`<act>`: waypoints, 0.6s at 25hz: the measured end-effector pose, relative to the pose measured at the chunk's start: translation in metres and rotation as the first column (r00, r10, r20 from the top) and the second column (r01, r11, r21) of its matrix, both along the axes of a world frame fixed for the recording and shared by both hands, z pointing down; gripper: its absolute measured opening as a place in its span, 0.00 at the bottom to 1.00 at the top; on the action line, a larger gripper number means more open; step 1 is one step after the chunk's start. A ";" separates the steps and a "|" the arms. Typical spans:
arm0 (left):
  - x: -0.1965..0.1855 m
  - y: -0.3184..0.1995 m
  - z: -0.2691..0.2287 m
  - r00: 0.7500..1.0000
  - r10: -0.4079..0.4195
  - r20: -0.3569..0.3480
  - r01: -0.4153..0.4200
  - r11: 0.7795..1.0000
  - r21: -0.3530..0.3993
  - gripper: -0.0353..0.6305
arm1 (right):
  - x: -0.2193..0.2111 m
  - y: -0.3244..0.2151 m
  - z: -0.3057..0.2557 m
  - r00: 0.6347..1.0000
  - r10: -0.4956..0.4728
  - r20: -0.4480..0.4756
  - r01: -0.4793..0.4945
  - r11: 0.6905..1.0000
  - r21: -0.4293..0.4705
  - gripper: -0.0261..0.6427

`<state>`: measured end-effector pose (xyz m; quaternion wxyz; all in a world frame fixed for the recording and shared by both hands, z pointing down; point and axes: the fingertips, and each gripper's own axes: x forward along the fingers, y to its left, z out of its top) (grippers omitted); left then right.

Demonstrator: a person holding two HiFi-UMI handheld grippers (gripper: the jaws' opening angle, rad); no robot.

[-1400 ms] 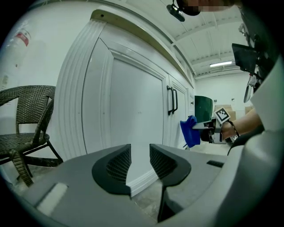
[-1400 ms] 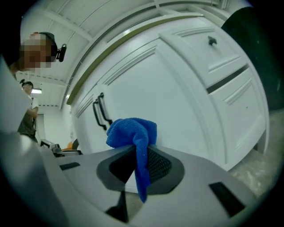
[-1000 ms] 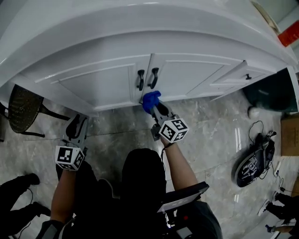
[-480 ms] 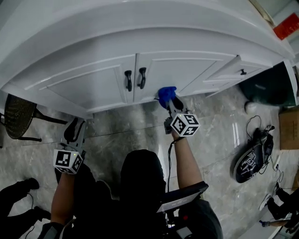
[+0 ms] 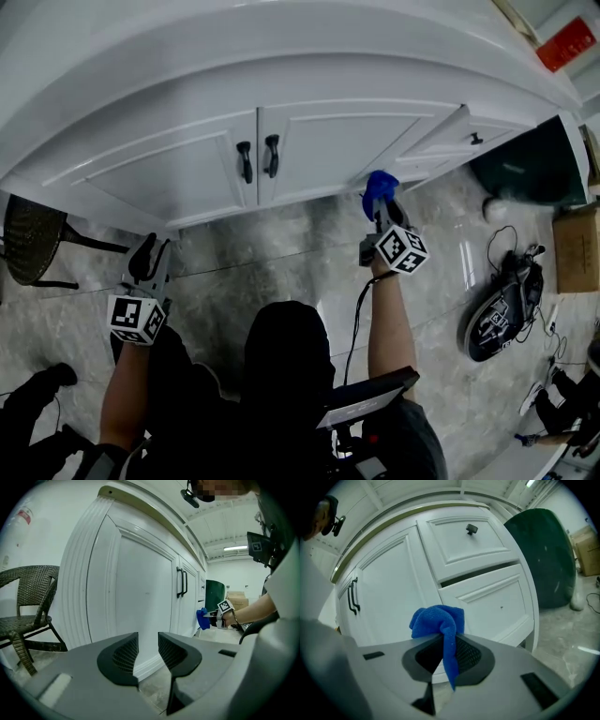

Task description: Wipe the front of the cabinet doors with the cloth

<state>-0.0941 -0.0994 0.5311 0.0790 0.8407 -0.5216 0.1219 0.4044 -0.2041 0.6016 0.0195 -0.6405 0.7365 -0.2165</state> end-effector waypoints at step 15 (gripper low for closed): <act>-0.018 0.014 -0.002 1.000 -0.009 -0.004 0.009 1.000 0.002 0.25 | -0.264 0.051 0.046 0.821 -0.563 0.098 0.565 0.825 -0.001 0.12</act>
